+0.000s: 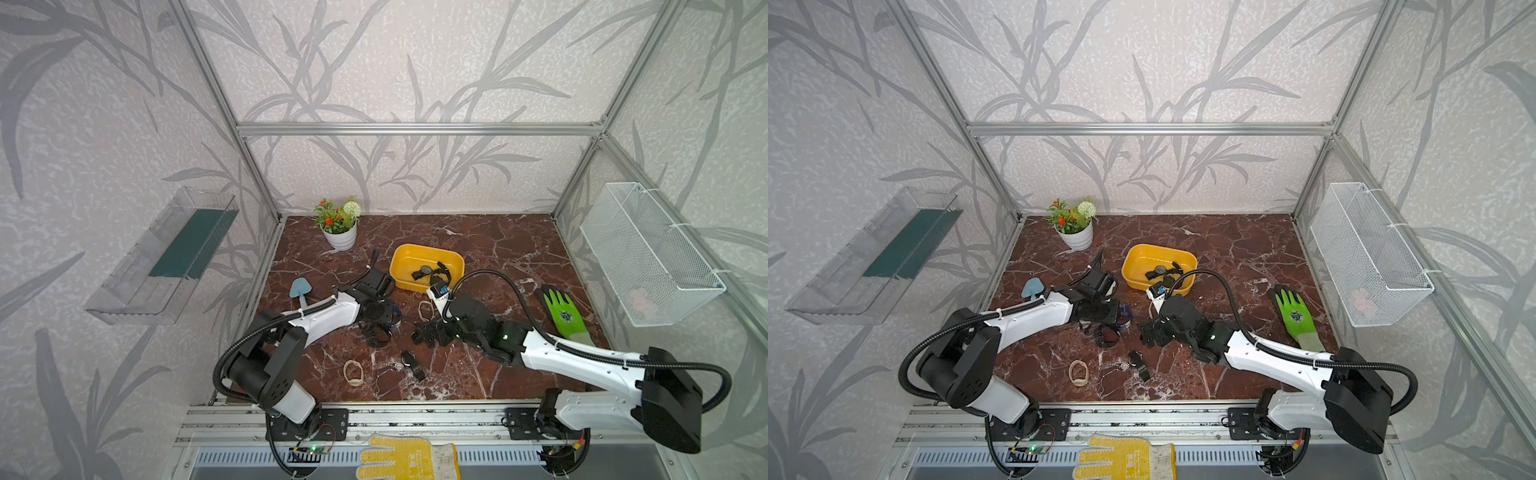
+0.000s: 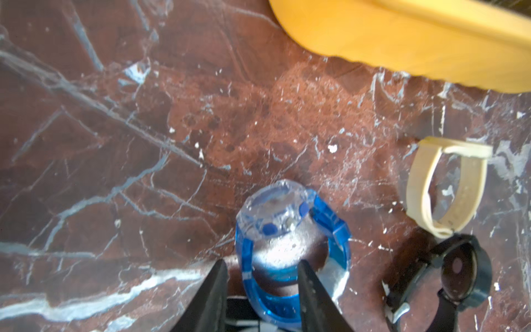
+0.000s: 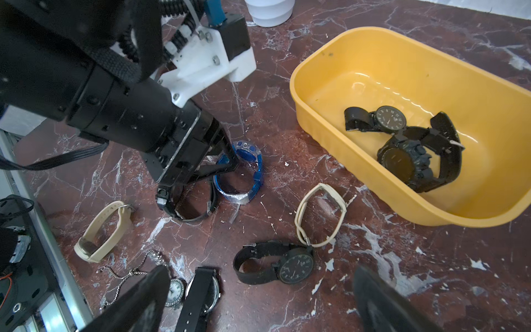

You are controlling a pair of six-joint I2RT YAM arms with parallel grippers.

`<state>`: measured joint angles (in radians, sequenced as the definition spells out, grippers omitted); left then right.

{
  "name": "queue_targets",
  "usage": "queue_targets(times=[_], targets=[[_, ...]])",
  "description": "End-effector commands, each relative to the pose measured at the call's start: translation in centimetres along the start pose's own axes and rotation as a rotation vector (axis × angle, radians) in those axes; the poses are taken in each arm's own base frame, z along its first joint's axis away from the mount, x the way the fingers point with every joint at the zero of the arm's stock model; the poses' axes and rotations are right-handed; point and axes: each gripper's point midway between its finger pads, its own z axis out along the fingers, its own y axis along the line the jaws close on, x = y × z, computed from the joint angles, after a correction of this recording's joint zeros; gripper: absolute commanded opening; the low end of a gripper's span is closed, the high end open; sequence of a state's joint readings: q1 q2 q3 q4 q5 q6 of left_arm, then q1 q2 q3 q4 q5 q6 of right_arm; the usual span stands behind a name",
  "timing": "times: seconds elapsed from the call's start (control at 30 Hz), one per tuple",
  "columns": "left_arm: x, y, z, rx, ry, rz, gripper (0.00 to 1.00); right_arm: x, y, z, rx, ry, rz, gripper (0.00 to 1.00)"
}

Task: Put the watch into the storage box
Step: Pick up the watch at the center of the board.

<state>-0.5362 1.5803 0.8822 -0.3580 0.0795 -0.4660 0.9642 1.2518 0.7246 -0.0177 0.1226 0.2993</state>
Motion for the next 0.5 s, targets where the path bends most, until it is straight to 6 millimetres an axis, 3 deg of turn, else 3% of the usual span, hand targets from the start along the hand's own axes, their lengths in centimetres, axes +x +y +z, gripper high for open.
queue_targets(times=[0.0,0.27,0.47], targets=[[-0.4,0.5,0.4,-0.031,0.009,-0.03,0.38,-1.3,0.7,-0.1,-0.014,-0.035,0.008,0.99],[-0.3,0.8,1.0,-0.048,0.037,-0.039,0.36,-1.3,0.5,-0.2,-0.005,-0.037,0.009,0.99],[-0.4,0.7,1.5,-0.044,0.043,-0.045,0.27,-1.1,0.8,-0.1,-0.019,-0.033,0.01,0.99]])
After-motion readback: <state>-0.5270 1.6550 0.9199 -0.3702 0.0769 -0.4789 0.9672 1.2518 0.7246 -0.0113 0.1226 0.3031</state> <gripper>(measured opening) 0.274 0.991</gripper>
